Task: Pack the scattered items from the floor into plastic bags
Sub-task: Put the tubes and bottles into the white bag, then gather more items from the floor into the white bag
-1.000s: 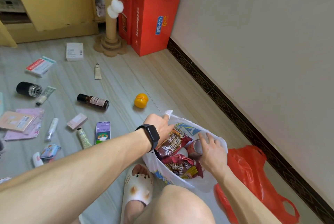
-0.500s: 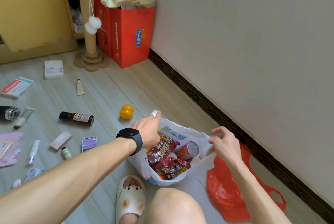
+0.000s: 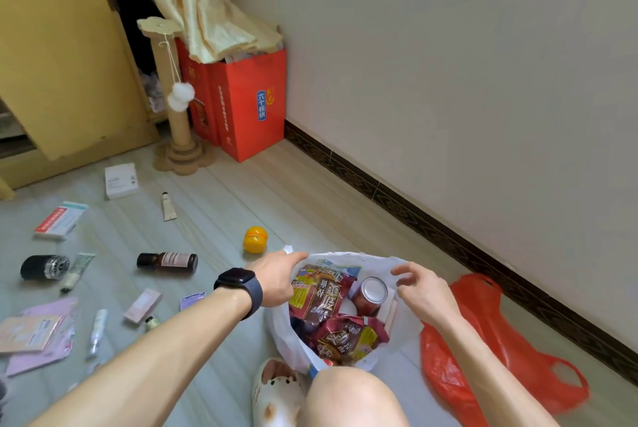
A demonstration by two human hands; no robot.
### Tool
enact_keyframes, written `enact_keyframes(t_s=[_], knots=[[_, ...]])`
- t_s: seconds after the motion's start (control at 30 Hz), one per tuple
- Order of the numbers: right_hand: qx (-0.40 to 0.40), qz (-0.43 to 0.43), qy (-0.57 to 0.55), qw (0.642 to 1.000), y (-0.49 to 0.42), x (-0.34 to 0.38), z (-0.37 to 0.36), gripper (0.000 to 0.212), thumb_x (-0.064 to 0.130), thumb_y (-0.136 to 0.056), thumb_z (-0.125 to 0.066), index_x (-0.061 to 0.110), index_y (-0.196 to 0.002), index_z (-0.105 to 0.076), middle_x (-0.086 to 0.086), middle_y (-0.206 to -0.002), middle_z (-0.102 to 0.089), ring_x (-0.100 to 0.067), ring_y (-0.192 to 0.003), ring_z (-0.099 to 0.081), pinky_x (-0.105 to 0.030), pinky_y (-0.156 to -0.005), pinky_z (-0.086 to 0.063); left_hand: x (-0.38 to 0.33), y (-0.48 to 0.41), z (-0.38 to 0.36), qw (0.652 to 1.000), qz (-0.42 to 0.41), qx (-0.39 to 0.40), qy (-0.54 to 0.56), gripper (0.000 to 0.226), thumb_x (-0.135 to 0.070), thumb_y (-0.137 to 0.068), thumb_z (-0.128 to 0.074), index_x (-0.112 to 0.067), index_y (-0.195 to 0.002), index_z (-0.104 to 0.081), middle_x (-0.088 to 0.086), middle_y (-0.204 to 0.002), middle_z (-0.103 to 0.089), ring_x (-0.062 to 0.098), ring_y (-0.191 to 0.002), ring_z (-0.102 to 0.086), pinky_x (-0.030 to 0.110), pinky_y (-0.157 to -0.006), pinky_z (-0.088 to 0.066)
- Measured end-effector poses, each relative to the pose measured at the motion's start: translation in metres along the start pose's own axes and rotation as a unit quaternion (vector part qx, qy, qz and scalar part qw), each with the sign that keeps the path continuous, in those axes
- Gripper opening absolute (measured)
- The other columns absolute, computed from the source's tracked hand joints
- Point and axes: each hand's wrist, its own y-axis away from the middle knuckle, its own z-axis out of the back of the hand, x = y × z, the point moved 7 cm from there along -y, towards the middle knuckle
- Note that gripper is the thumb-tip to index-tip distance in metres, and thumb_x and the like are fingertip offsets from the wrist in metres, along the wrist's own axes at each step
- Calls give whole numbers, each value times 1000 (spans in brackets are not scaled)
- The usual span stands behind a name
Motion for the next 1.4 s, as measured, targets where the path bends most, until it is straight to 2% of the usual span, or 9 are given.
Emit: enact_keyframes(t_s=[0.17,0.3,0.47,0.57,0.7,0.9,1.03,1.23,1.4], knots=[[-4,34,73,997,14,1,-1,40,36,-81,-58,48,-119,-57,16,-99,-66,-15,-95,-63,-33,-83,-52,-9,6,1,997,-37,21,-63,70,-18,-86,-56,-43,-147,-34,2,-133,-59,23,-111,-60,29,-78,-52],[-52,40,173,983,31,16,12,46,53,-86,-53,51,-132,-48,4,-124,-54,-22,-113,-55,-35,-84,-48,-4,14,11,994,-33,0,-105,62,-54,-90,-52,-52,-147,-26,4,-115,-68,25,-105,-63,28,-67,-46],[-124,151,233,953,51,78,26,42,53,-91,-51,48,-133,-49,8,-141,-45,-20,-129,-36,-37,-101,-44,34,27,59,992,37,-86,-87,60,-67,-89,-41,-45,-144,-34,3,-129,-60,27,-121,-55,35,-90,-47],[-65,276,202,937,53,136,5,43,53,-94,-50,48,-136,-46,14,-145,-45,-15,-137,-31,-36,-110,-36,84,47,93,987,87,-129,-35,60,-62,-89,-46,-38,-144,-39,5,-140,-49,28,-128,-48,38,-102,-42],[-2,422,202,884,63,219,-44,48,52,-97,-47,48,-143,-37,21,-148,-43,-10,-142,-29,-34,-115,-34,173,107,113,965,187,-180,-26,65,-59,-90,-50,-36,-148,-33,5,-158,-26,31,-139,-34,43,-110,-34],[79,532,195,820,78,309,-135,50,45,-95,-55,45,-143,-41,16,-140,-53,-12,-134,-43,-27,-107,-39,306,234,72,915,361,-178,-31,70,-58,-89,-50,-40,-151,-23,0,-163,-6,31,-142,-27,44,-113,-28],[139,543,261,786,69,337,-209,54,47,-96,-50,46,-147,-33,18,-145,-47,-12,-133,-44,-24,-102,-39,377,293,0,879,456,-137,1,73,-59,-87,-50,-40,-152,-21,2,-163,-6,29,-145,-21,44,-114,-26],[244,493,414,726,24,348,-325,61,42,-94,-49,41,-151,-26,8,-153,-40,-20,-135,-43,-34,-101,-46,444,320,-116,842,525,-82,91,75,-58,-84,-49,-42,-151,-18,-3,-163,3,28,-147,-15,47,-114,-24],[268,442,427,742,-39,377,-403,62,43,-90,-51,40,-149,-30,2,-141,-50,-22,-120,-56,-33,-95,-48,494,311,-164,803,578,-77,124,83,-63,-84,-45,-44,-152,-1,-1,-163,3,30,-149,-5,50,-115,-22]])
